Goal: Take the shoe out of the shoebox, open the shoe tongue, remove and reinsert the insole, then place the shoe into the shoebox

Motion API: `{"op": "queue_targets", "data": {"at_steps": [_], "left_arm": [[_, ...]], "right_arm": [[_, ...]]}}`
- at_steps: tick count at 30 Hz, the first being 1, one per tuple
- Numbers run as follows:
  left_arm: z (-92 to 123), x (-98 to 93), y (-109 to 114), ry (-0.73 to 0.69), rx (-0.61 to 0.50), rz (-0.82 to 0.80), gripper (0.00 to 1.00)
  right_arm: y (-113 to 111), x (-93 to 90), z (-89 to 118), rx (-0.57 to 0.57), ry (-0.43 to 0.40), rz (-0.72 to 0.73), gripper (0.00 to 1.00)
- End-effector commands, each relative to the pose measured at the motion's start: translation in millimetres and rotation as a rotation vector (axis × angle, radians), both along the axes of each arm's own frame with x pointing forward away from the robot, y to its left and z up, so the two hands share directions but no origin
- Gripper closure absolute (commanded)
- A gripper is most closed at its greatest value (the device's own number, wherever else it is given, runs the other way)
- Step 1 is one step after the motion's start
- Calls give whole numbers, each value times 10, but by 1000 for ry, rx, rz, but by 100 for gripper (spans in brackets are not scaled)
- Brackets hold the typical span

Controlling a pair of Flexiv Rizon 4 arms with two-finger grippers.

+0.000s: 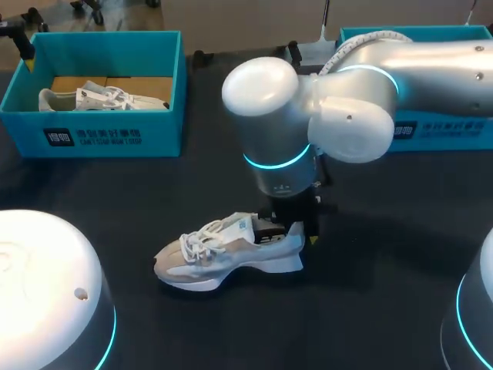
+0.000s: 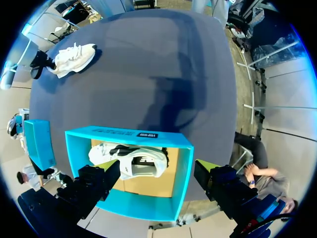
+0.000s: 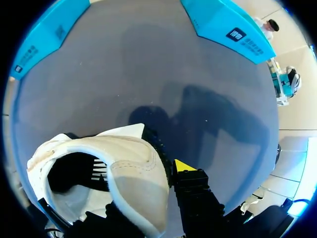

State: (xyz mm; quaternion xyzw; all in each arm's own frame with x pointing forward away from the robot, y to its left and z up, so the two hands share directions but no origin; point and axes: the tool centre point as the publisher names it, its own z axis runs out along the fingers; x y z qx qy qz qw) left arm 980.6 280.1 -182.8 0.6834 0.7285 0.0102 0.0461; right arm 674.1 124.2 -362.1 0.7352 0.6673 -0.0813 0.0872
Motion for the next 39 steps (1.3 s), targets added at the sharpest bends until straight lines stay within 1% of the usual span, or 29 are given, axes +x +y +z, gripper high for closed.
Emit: {"op": "queue_targets", "data": {"at_steps": [1, 7, 31, 32, 33, 34, 36, 39], "left_arm": [[2, -9, 1, -2, 2, 0, 0], [2, -9, 1, -2, 2, 0, 0], [2, -9, 1, -2, 2, 0, 0], [2, -9, 1, -2, 2, 0, 0], [2, -9, 1, -2, 2, 0, 0], [2, -9, 1, -2, 2, 0, 0], [2, -9, 1, -2, 2, 0, 0], [2, -9, 1, -2, 2, 0, 0]], "right_arm": [[39, -6, -56, 7, 0, 2, 100], [98, -7, -133, 20, 1, 11, 100], [129, -55, -272, 19, 17, -42, 100], [131, -59, -274, 24, 18, -43, 91], [132, -69, -270, 25, 18, -45, 58], [133, -80, -256, 29, 15, -50, 0], [128, -106, -195, 39, 11, -56, 0], [112, -151, -36, 65, -2, -60, 0]]}}
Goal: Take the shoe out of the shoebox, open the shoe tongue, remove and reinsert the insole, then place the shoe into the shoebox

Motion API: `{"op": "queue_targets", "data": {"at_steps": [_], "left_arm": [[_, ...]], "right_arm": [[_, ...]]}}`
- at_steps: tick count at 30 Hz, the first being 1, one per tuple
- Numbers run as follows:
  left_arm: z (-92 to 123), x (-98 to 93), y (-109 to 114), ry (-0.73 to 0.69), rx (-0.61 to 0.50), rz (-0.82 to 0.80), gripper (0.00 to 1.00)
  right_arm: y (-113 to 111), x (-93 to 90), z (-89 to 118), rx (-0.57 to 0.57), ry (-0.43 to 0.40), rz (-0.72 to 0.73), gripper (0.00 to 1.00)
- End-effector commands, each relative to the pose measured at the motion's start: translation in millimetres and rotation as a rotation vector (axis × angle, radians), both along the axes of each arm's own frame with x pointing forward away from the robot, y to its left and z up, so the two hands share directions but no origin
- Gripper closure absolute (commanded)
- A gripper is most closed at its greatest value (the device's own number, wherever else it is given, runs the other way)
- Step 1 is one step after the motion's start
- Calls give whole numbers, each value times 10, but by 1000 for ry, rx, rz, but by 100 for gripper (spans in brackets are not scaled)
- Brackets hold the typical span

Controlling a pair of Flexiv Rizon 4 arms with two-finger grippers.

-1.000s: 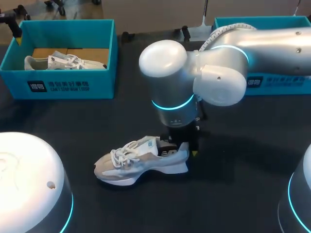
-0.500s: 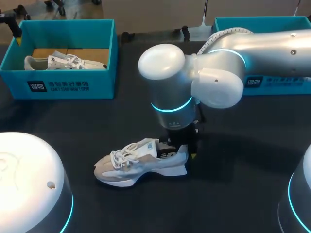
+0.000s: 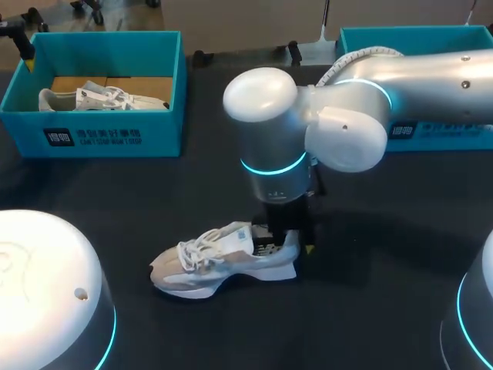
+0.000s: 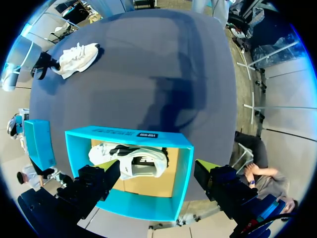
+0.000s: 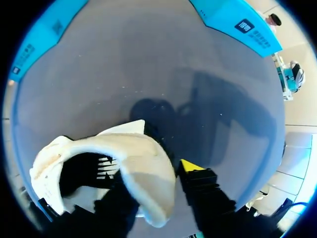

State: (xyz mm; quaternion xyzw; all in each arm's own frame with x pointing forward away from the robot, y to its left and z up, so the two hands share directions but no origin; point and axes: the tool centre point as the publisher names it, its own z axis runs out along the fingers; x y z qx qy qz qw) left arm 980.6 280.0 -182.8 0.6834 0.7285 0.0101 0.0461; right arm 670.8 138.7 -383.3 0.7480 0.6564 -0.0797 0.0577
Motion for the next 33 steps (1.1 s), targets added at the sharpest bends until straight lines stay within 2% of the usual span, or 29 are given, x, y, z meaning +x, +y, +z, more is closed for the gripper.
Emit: {"op": "queue_targets", "data": {"at_steps": [1, 8, 12, 13, 14, 16, 25, 28, 29, 33], "left_arm": [[2, -9, 1, -2, 2, 0, 0], [2, -9, 1, -2, 2, 0, 0], [2, -9, 1, -2, 2, 0, 0], [2, -9, 1, -2, 2, 0, 0], [2, -9, 1, -2, 2, 0, 0], [2, -9, 1, -2, 2, 0, 0], [2, -9, 1, -2, 2, 0, 0], [2, -9, 1, -2, 2, 0, 0], [2, -9, 1, -2, 2, 0, 0], [2, -9, 1, -2, 2, 0, 0]], "right_arm": [[-51, -137, 264, 46, -43, -25, 0], [-176, -179, 738, 124, -40, -7, 0], [-244, -178, 941, 187, -59, 59, 0], [-279, -170, 994, 244, -63, 107, 0], [-300, -156, 1024, 249, -62, 146, 0], [-346, -134, 1067, 326, -77, 239, 0], [-559, -84, 1062, 507, -99, 593, 0], [-651, -80, 1051, 584, -143, 826, 0], [-680, -78, 1033, 586, -98, 851, 0], [-680, -78, 1033, 586, -98, 851, 0]]}}
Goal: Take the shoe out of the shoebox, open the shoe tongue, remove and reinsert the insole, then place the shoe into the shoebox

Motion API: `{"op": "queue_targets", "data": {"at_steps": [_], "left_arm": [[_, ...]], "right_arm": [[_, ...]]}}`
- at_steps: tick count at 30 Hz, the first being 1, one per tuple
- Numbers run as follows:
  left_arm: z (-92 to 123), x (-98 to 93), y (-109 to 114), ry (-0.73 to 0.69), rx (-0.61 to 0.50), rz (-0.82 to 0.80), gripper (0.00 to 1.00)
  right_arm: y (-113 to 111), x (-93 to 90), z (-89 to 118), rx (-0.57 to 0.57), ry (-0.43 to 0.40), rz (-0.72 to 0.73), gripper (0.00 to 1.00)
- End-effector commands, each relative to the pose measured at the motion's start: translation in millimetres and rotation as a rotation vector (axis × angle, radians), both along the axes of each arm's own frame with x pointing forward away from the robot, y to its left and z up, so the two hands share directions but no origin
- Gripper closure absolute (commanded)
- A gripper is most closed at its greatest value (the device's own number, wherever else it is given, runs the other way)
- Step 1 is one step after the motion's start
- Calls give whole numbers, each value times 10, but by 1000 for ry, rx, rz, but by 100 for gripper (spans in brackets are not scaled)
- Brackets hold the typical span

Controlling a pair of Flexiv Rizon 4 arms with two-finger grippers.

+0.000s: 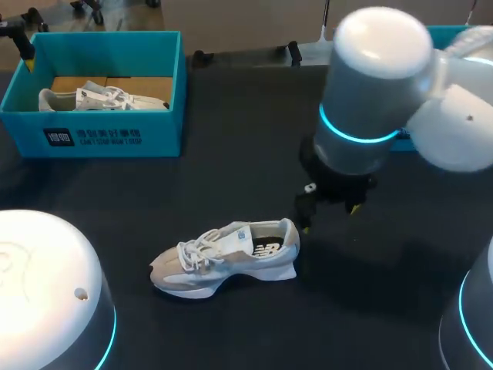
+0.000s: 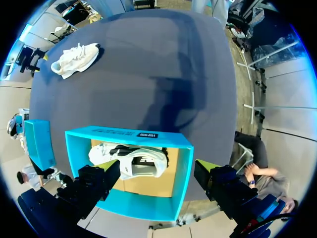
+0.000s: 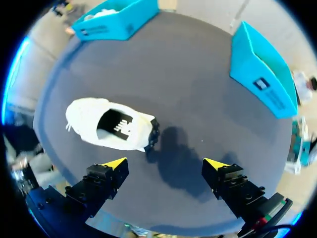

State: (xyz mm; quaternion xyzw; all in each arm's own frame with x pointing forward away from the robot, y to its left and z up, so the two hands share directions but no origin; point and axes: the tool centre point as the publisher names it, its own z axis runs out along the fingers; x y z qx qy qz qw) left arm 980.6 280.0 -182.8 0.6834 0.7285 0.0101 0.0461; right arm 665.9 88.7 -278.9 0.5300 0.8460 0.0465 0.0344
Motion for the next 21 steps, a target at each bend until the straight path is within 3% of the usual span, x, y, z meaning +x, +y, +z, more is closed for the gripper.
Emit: {"op": "queue_targets", "data": {"at_steps": [1, 9, 16, 17, 21], "left_arm": [[2, -9, 1, -2, 2, 0, 0], [2, -9, 1, -2, 2, 0, 0], [2, -9, 1, -2, 2, 0, 0], [2, -9, 1, -2, 2, 0, 0], [2, -9, 1, -2, 2, 0, 0]], "right_arm": [[-181, -29, -11, 342, 79, 290, 0], [-181, -29, -11, 342, 79, 290, 0], [-596, 84, 19, 616, -89, 439, 0], [-596, 84, 19, 616, -89, 439, 0], [-705, 166, -16, 630, -227, 558, 0]]}}
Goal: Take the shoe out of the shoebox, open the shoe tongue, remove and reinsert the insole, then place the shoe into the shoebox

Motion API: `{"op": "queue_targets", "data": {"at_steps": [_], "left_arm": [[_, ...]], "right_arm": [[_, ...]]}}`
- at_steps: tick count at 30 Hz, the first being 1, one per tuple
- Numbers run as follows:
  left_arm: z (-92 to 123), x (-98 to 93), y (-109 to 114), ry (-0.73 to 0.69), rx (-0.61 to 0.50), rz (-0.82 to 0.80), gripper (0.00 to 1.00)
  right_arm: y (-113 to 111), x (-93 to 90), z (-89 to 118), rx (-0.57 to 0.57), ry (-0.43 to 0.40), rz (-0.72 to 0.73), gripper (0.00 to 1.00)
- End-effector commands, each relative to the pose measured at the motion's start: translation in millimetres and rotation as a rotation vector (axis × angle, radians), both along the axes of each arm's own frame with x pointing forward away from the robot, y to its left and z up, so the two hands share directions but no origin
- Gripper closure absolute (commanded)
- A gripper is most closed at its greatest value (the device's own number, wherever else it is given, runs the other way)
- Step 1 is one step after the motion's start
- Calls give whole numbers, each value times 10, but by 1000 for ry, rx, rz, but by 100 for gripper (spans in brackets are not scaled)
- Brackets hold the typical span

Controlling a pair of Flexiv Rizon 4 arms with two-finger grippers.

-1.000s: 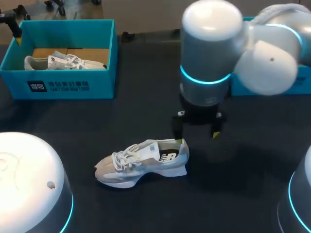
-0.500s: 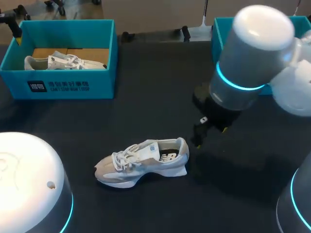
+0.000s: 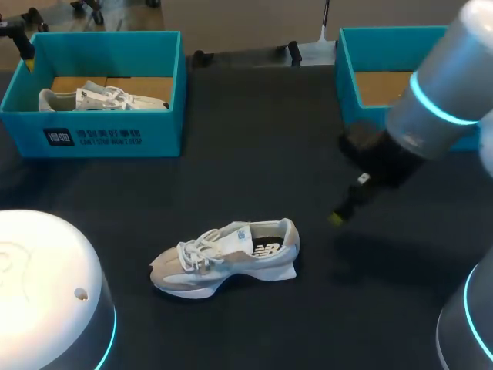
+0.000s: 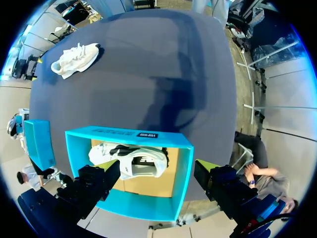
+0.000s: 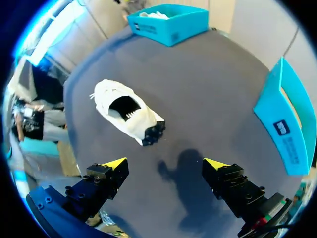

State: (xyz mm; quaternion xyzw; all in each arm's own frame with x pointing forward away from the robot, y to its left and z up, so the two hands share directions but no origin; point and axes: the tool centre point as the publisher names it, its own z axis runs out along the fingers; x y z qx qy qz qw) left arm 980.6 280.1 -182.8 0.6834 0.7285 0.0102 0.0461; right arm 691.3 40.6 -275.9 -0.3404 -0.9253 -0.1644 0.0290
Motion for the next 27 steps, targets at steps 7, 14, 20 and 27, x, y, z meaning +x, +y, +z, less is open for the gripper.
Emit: {"op": "queue_targets", "data": {"at_steps": [7, 14, 20, 27], "left_arm": [[2, -9, 1, -2, 2, 0, 0], [2, -9, 1, -2, 2, 0, 0], [2, -9, 1, -2, 2, 0, 0], [2, -9, 1, -2, 2, 0, 0]], "right_arm": [[-193, -49, -97, 387, -149, 124, 0], [-193, -49, -97, 387, -149, 124, 0], [-235, -76, -196, 407, -205, 142, 0], [-277, -62, -339, 421, -272, 158, 0]]}}
